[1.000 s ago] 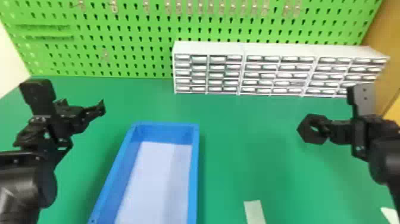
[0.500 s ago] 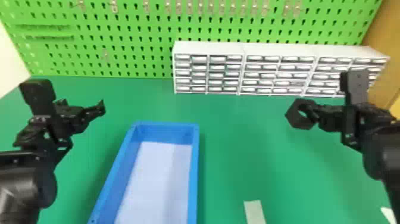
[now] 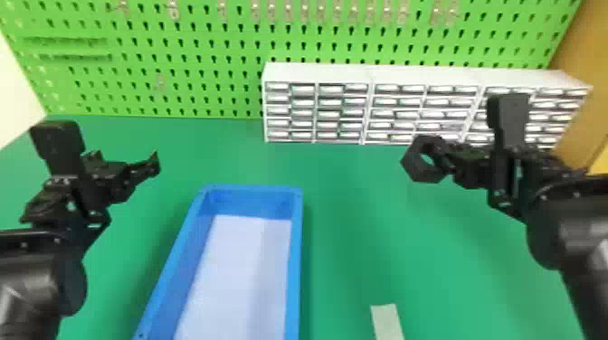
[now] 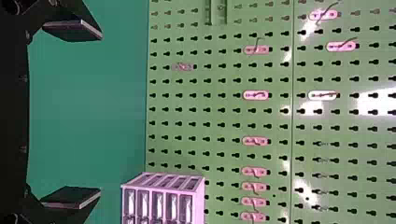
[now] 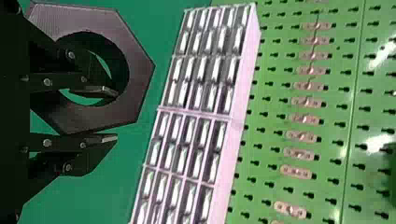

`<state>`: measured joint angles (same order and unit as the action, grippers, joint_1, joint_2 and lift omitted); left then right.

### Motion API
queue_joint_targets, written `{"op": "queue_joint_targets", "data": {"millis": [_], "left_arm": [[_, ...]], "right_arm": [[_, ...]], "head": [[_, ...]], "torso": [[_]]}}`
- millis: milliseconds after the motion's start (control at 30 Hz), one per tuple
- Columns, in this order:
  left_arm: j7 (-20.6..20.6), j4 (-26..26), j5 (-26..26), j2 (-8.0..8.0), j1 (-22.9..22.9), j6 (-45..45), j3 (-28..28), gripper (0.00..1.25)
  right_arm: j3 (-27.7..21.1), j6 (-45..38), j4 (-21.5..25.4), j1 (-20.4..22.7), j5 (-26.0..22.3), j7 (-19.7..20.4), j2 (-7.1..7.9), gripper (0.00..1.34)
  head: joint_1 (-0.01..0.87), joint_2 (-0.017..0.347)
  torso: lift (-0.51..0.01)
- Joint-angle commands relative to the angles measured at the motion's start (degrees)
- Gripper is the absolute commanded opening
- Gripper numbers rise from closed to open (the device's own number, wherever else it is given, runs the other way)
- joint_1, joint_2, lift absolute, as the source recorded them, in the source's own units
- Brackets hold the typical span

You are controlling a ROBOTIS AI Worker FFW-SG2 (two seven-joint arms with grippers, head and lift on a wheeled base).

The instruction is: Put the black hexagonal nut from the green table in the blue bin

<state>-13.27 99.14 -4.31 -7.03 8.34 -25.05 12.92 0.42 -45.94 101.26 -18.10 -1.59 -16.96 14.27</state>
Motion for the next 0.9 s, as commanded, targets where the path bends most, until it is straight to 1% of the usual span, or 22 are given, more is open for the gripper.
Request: {"op": "queue_joint_targets", "data": {"millis": [0, 133, 267, 567, 633, 867], "left_arm": [[0.0, 0.0, 0.0, 0.00, 0.0, 0.0, 0.1, 1.14], [0.0, 0.0, 0.0, 0.00, -0.1, 0.0, 0.1, 1.14], [0.0, 0.0, 0.0, 0.00, 0.0, 0.0, 0.1, 1.14], [0.0, -0.3, 0.0, 0.00, 0.0, 0.0, 0.1, 1.14], [0.0, -0.3, 0.1, 0.00, 0.2, 0.0, 0.1, 1.14], [0.0, -0.3, 0.1, 0.00, 0.2, 0.0, 0.1, 1.14]], "right_arm": [[2.7, 0.7, 0.1, -0.4, -1.7, 0.0, 0.67, 0.32], [5.6, 1.3, 0.1, -0.8, -3.1, 0.0, 1.82, 0.32], [7.8, 1.9, 0.0, -1.4, -4.2, 0.2, 2.43, 0.32], [11.1, 3.0, -0.1, -2.3, -6.9, 1.0, 2.78, 0.32], [12.1, 3.1, -0.2, -2.3, -8.3, 1.5, 2.87, 0.32], [16.2, 4.4, -1.0, -3.0, -10.9, 1.8, 3.22, 0.32]], "head": [[0.666, 0.032], [0.666, 0.032], [0.666, 0.032], [0.666, 0.032], [0.666, 0.032], [0.666, 0.032]], "torso": [[-0.100], [-0.100], [-0.100], [-0.100], [-0.100], [-0.100]]}}
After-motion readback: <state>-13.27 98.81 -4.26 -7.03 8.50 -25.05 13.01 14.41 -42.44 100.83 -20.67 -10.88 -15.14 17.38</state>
